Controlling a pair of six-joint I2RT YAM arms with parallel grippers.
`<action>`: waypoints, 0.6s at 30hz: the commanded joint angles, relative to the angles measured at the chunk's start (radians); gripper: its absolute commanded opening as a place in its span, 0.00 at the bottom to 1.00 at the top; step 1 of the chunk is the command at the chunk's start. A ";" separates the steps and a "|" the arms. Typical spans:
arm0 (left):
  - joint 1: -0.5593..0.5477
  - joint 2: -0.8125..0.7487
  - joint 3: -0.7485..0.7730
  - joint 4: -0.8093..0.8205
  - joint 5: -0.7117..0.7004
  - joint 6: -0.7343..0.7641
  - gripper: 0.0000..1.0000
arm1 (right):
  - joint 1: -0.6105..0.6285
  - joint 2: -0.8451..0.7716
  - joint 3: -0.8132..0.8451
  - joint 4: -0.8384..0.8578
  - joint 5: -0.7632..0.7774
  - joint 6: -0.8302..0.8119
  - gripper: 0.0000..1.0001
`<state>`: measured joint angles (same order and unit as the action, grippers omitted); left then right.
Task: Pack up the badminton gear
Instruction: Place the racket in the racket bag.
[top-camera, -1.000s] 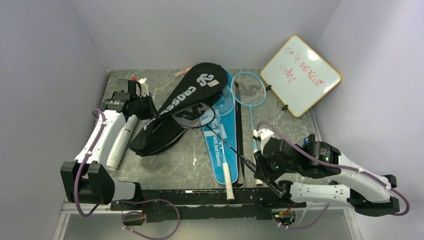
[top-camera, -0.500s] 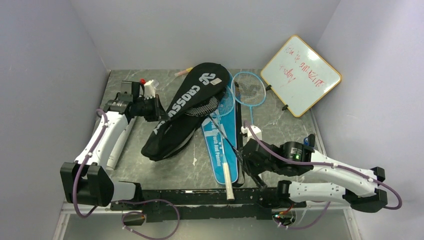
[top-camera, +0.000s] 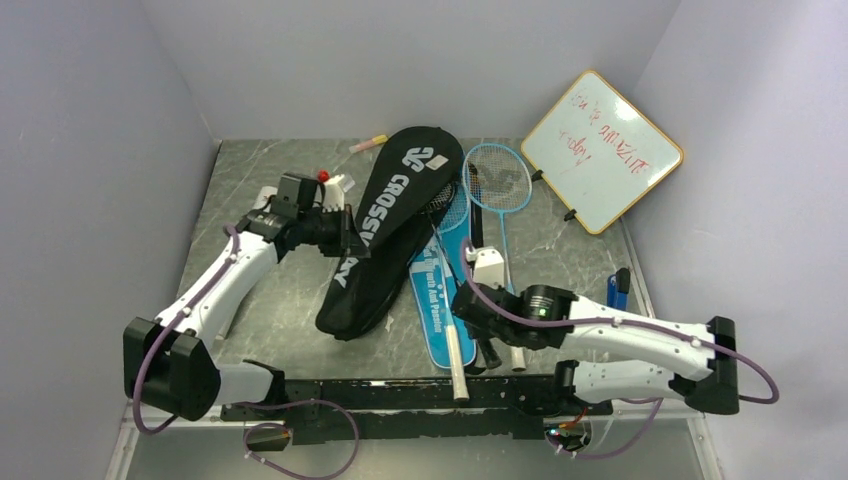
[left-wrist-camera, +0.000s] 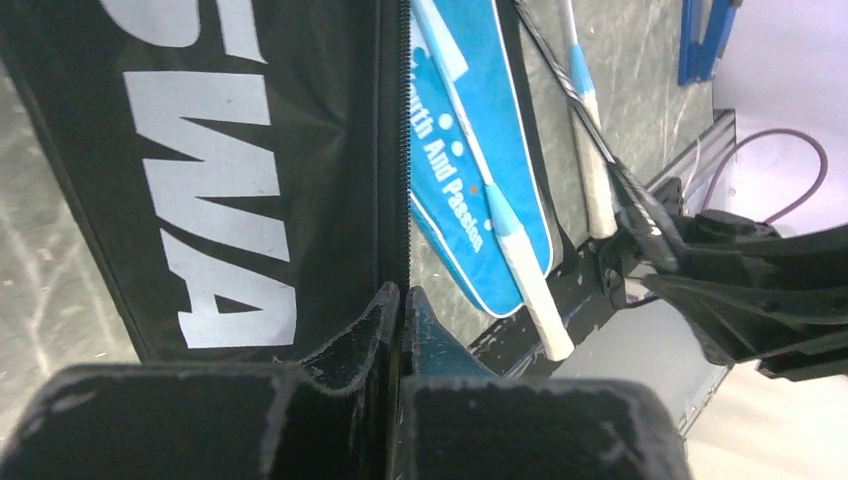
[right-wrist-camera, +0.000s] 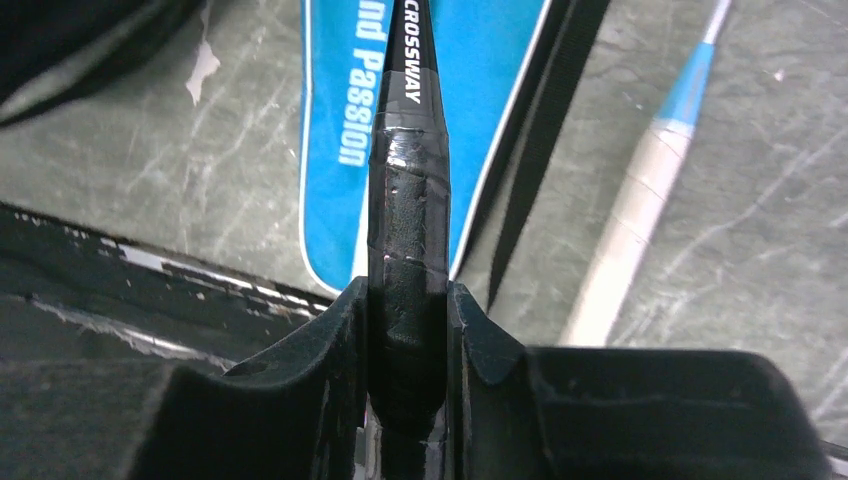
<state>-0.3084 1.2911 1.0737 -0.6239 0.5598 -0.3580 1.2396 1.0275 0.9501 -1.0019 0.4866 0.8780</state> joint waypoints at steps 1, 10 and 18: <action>-0.095 -0.035 -0.010 0.082 -0.023 -0.067 0.05 | 0.000 0.086 -0.002 0.250 0.092 0.043 0.00; -0.214 -0.029 0.006 0.090 -0.081 -0.111 0.05 | -0.015 0.312 -0.047 0.592 0.210 0.160 0.00; -0.223 -0.033 -0.041 0.060 -0.122 -0.075 0.05 | -0.058 0.529 0.021 0.855 0.076 0.035 0.00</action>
<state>-0.5255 1.2907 1.0569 -0.5800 0.4515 -0.4393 1.1904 1.4906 0.9047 -0.3946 0.5800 0.9813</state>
